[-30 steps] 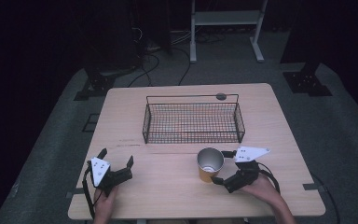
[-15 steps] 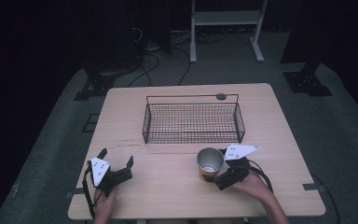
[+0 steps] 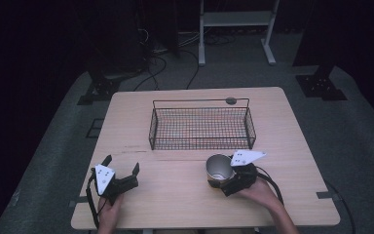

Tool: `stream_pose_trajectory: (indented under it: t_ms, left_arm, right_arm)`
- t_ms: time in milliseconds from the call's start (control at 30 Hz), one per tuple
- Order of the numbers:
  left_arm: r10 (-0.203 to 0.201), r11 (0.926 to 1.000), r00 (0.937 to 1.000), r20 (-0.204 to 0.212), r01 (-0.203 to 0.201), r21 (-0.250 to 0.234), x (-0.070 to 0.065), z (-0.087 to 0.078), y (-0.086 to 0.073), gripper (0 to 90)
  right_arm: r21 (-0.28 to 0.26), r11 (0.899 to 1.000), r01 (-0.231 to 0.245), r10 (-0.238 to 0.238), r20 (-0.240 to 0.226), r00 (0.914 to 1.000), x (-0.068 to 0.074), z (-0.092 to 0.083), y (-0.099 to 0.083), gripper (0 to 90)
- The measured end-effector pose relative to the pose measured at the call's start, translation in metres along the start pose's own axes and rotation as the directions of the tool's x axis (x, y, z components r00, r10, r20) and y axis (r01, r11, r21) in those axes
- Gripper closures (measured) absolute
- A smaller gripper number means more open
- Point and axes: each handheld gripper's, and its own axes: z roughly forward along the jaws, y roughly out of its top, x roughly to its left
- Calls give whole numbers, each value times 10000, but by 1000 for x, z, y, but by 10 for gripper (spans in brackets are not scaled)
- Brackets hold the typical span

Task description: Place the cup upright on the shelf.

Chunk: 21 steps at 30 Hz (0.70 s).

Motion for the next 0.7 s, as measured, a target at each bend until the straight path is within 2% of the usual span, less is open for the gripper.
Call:
stream_pose_trajectory:
  t_ms: [133, 367, 533, 700]
  left_arm:
    - [-4, 10000, 10000, 0, 4, 4, 0, 0, 0, 0]
    - [-4, 10000, 10000, 1, 4, 2, 0, 0, 0, 0]
    - [-5, 10000, 10000, -13, 5, 10, 0, 0, 0, 0]
    - [-6, 10000, 10000, 4, 6, 2, 0, 0, 0, 0]
  right_arm:
    - [-172, 9998, 52, -50, 88, 9999, 0, -2, 1, 118]
    - [-196, 9998, 13, -11, 85, 10000, 0, -3, 1, 122]
    - [-466, 9988, -161, 161, 9, 9999, -1, -7, 4, 123]
    - [-425, 9991, -87, 91, 98, 9999, -3, -10, 11, 123]
